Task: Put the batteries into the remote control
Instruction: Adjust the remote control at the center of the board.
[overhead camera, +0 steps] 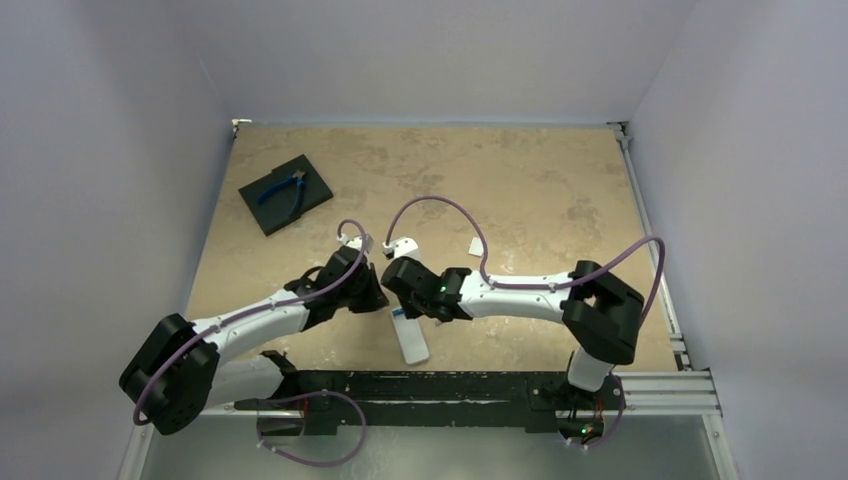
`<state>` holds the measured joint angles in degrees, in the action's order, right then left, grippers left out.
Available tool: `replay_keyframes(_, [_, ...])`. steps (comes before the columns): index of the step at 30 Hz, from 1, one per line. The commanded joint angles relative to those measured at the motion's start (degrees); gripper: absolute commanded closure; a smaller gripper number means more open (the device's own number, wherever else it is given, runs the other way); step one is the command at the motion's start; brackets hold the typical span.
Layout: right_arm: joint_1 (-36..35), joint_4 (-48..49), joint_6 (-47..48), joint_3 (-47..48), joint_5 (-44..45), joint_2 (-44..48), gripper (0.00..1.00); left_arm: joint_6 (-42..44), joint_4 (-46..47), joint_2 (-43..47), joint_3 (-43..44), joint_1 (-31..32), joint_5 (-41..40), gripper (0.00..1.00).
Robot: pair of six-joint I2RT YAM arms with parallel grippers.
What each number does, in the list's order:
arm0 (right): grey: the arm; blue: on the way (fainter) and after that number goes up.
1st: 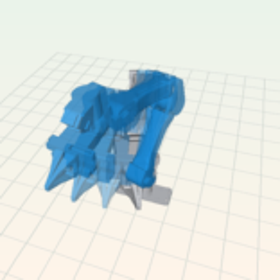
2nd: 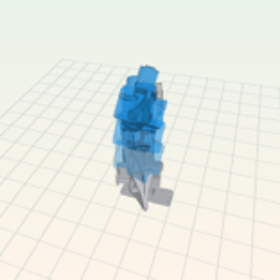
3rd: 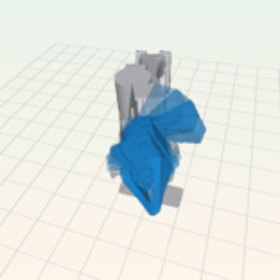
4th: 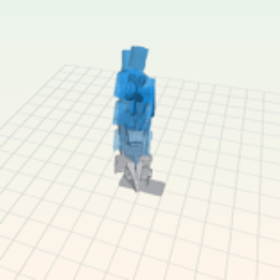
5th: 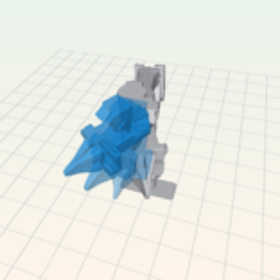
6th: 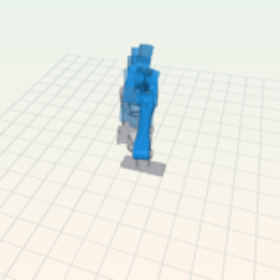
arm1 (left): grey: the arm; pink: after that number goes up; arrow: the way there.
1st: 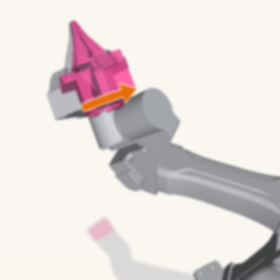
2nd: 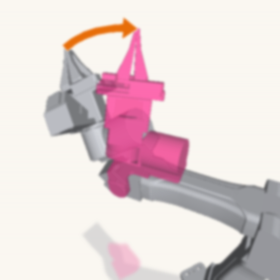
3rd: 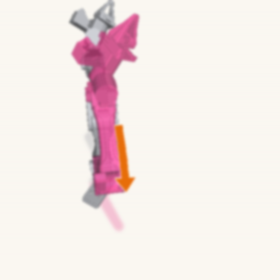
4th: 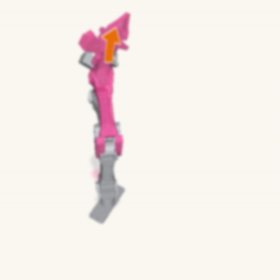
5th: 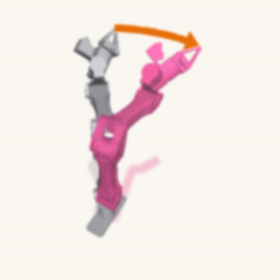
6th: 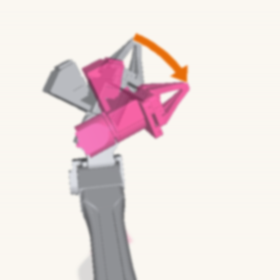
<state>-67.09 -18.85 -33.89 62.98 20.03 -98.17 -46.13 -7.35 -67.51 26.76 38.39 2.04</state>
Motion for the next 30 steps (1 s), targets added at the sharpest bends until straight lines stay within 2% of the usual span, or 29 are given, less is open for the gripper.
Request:
replay_keyframes(1, [-0.1, 0.9, -0.7, -1.8, 0.6, 4.2, 0.74, -0.7, -0.7, 2.0, -0.5, 0.3, -1.2, 0.97])
replay_keyframes(8, [-0.1, 1.5, 0.8, -4.9, -1.4, 7.4, 0.7, -1.6, -1.6, 2.9, -1.6, 0.3, -0.3, 0.93])
replay_keyframes(14, [-0.1, 3.5, 1.4, -9.7, -4.7, 11.6, 0.7, -1.4, -3.1, 3.9, -1.8, 0.3, 1.2, 0.76])
replay_keyframes(20, [-0.1, 3.9, 0.5, -14.3, -5.7, 15.3, 0.75, -1.2, -4.7, 4.8, -1.8, 0.3, 2.0, 0.63])
replay_keyframes(26, [-0.1, 4.9, -0.4, -19.3, -7.5, 19.8, 0.7, -0.7, -5.4, 4.8, -1.6, 0.3, 3.2, 0.55])
replay_keyframes(30, [-0.1, 6.6, -0.8, -22.8, -10.6, 22.7, 0.72, 0.6, -5.4, 3.7, 0.6, 0.3, 4.8, 0.53])
